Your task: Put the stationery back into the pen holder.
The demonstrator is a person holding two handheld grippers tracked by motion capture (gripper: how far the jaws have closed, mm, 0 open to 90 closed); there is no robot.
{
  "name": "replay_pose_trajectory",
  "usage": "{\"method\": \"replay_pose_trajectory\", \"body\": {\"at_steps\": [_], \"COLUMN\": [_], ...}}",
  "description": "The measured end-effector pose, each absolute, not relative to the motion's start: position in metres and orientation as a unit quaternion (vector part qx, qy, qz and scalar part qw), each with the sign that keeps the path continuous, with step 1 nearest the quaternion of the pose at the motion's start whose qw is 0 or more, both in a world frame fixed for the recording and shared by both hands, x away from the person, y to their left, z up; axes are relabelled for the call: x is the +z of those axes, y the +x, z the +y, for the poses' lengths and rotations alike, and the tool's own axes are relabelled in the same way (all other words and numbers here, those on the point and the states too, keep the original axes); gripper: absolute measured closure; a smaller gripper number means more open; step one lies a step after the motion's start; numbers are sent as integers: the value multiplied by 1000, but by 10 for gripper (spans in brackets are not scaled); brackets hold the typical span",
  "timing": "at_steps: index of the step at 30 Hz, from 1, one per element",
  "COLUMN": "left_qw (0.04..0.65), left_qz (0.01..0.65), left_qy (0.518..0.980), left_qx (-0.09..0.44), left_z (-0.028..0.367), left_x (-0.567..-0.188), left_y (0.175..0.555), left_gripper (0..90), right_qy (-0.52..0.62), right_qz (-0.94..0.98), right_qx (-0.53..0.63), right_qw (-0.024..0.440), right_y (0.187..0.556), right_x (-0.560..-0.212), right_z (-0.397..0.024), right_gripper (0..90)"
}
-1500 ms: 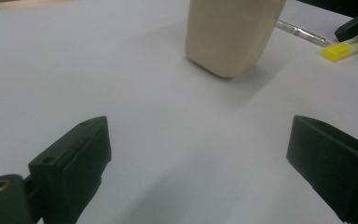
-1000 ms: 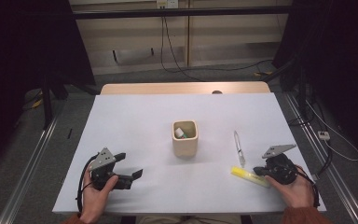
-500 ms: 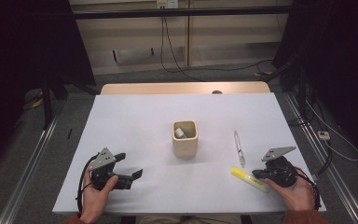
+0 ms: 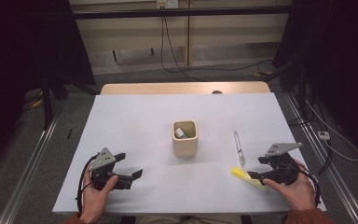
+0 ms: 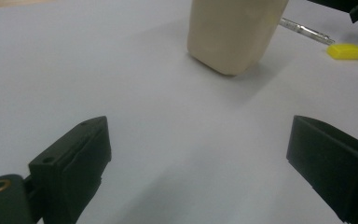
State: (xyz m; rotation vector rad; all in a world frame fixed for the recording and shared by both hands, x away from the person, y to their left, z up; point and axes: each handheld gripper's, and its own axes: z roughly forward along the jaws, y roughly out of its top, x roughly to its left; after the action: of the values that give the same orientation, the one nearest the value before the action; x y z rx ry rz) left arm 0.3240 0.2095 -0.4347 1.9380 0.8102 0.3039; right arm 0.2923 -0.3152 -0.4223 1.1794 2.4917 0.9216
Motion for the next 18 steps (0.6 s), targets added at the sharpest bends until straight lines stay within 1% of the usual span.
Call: {"method": "replay_pose_trajectory", "body": {"at_steps": [2,5,9,11,14,18], "left_qw": [489,488,488,487,488,488], "left_qz": [334,335,334,332,335,333], "left_qy": [796,796,797,797,797,797], "left_qx": [126,127,126,128,125,126], "left_z": [210,210,210,210,210,210], "left_x": [-434,-434,-434,-434,-435,-434], "left_y": [324,324,324,324,324,323], "left_gripper": [63,63,63,63,63,63], "right_qy": [401,386,375,375,369,349], "right_qz": [857,866,877,879,885,900], "right_qx": [311,306,291,284,269,249], "right_qw": [90,80,75,73,88,80], "right_y": [295,295,295,296,299,302], "right_x": [-424,-423,-424,-425,-425,-426], "right_z": [-313,-308,-300,-297,-292,-278], "right_gripper": [218,178,223,227,251,337]}}
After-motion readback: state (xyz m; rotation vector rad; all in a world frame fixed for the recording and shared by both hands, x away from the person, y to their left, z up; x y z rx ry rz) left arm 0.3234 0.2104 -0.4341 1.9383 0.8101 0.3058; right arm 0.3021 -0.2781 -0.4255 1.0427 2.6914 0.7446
